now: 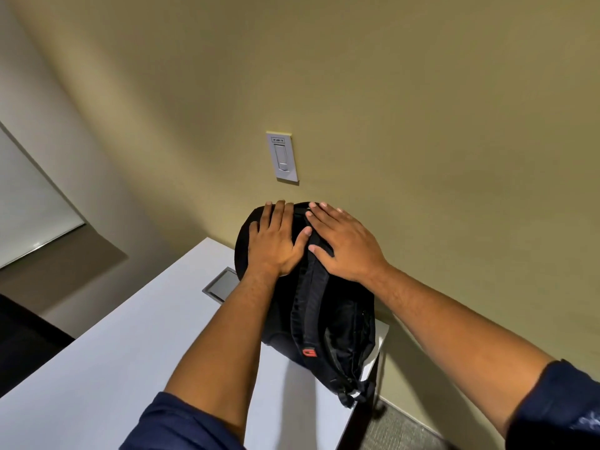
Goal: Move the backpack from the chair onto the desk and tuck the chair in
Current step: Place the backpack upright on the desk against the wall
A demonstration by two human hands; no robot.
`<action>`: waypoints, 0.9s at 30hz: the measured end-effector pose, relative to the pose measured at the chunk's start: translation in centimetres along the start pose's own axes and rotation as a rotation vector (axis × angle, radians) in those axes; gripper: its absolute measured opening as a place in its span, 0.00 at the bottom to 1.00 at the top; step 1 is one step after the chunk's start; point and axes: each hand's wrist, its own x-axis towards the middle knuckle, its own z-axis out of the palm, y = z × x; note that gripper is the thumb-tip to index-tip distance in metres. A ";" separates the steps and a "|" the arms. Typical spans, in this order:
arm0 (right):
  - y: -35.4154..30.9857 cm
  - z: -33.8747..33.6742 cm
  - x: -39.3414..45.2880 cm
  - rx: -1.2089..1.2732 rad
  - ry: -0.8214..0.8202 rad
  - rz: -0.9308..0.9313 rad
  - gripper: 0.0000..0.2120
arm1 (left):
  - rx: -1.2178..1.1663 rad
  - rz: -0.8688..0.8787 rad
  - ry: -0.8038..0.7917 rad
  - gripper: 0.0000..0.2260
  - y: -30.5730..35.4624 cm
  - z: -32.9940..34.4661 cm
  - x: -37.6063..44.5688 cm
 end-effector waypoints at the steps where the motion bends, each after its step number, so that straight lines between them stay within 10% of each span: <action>1: -0.3 0.3 0.4 -0.065 -0.004 0.010 0.32 | 0.005 0.007 -0.004 0.41 -0.1 0.2 0.2; 27: 1.9 2.3 2.9 -0.400 -0.295 0.198 0.37 | 0.038 0.069 -0.289 0.39 0.0 0.6 5.3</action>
